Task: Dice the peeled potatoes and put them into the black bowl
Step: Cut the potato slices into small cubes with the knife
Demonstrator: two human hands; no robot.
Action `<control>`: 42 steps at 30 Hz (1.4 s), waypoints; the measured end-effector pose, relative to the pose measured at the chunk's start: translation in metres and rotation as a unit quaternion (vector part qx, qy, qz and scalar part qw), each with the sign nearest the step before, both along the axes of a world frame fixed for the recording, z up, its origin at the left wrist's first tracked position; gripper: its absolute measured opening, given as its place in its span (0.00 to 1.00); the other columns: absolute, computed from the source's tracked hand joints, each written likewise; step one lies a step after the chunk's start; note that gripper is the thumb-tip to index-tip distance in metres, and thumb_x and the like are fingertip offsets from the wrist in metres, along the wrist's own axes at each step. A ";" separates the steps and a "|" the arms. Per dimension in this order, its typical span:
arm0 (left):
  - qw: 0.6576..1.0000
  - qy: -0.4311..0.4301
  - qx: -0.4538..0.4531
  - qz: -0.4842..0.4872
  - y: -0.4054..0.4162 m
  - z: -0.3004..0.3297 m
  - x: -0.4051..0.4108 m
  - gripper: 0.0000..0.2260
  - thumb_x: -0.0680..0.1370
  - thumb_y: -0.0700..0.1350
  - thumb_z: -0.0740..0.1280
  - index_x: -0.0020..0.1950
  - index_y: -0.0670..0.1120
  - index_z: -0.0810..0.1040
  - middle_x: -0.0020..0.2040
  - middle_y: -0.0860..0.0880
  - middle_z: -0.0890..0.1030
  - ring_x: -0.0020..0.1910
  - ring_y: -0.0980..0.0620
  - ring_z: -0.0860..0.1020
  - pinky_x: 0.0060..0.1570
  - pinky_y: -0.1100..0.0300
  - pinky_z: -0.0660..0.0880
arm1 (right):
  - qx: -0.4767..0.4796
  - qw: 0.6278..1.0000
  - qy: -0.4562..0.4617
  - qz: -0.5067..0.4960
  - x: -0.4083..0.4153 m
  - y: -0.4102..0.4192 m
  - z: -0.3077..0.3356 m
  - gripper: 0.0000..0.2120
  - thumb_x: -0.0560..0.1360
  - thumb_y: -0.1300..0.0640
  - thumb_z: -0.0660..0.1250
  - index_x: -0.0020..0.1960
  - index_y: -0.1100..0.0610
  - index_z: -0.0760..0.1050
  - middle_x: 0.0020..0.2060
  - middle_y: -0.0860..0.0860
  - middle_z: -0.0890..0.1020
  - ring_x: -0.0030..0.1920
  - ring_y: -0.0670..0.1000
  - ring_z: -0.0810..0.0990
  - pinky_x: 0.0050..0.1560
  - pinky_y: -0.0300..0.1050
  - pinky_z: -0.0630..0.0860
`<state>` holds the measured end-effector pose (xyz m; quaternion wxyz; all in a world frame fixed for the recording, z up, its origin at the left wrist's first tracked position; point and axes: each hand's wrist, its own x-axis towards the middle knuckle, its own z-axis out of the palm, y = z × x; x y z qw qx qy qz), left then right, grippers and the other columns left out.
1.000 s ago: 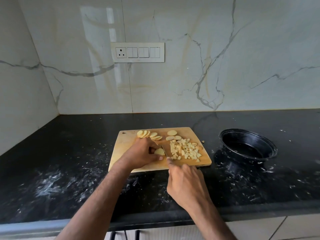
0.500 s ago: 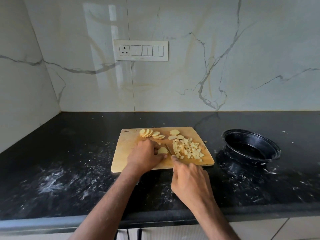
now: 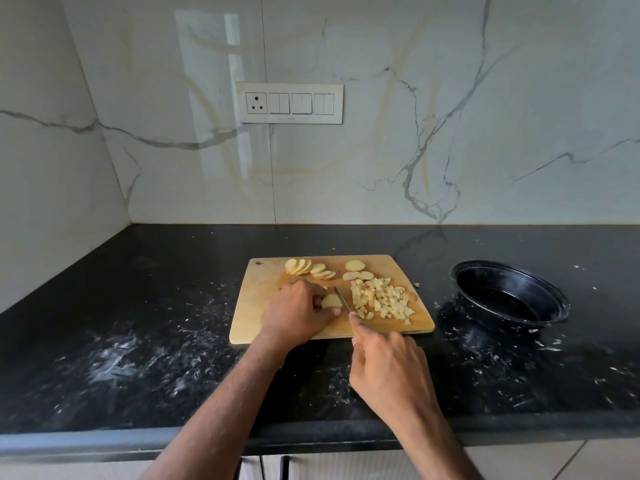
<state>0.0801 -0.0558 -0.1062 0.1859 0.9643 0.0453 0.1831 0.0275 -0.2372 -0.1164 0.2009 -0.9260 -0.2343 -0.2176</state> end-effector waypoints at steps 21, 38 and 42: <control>1.000 0.004 -0.018 -0.001 -0.001 -0.005 0.008 0.16 0.73 0.59 0.73 0.35 0.56 0.68 0.40 0.55 0.79 0.39 0.51 0.75 0.38 0.57 0.69 | 0.007 0.999 0.049 0.017 0.016 0.006 0.006 0.17 0.81 0.52 0.61 0.68 0.49 0.77 0.44 0.43 0.86 0.34 0.45 0.79 0.27 0.29 0.63; 1.000 -0.006 -0.024 0.019 -0.004 -0.001 0.000 0.11 0.74 0.60 0.72 0.45 0.55 0.77 0.44 0.54 0.81 0.41 0.52 0.76 0.38 0.58 0.69 | -0.032 0.999 0.008 -0.029 0.001 0.010 0.008 0.21 0.80 0.53 0.62 0.73 0.48 0.72 0.38 0.47 0.81 0.32 0.47 0.75 0.32 0.42 0.74; 0.999 -0.007 -0.016 0.033 -0.006 0.000 0.001 0.12 0.74 0.60 0.71 0.48 0.54 0.79 0.44 0.54 0.81 0.42 0.53 0.77 0.38 0.59 0.72 | -0.015 0.999 0.025 -0.021 0.001 0.009 0.007 0.21 0.79 0.53 0.63 0.73 0.49 0.72 0.38 0.47 0.83 0.34 0.46 0.79 0.34 0.42 0.80</control>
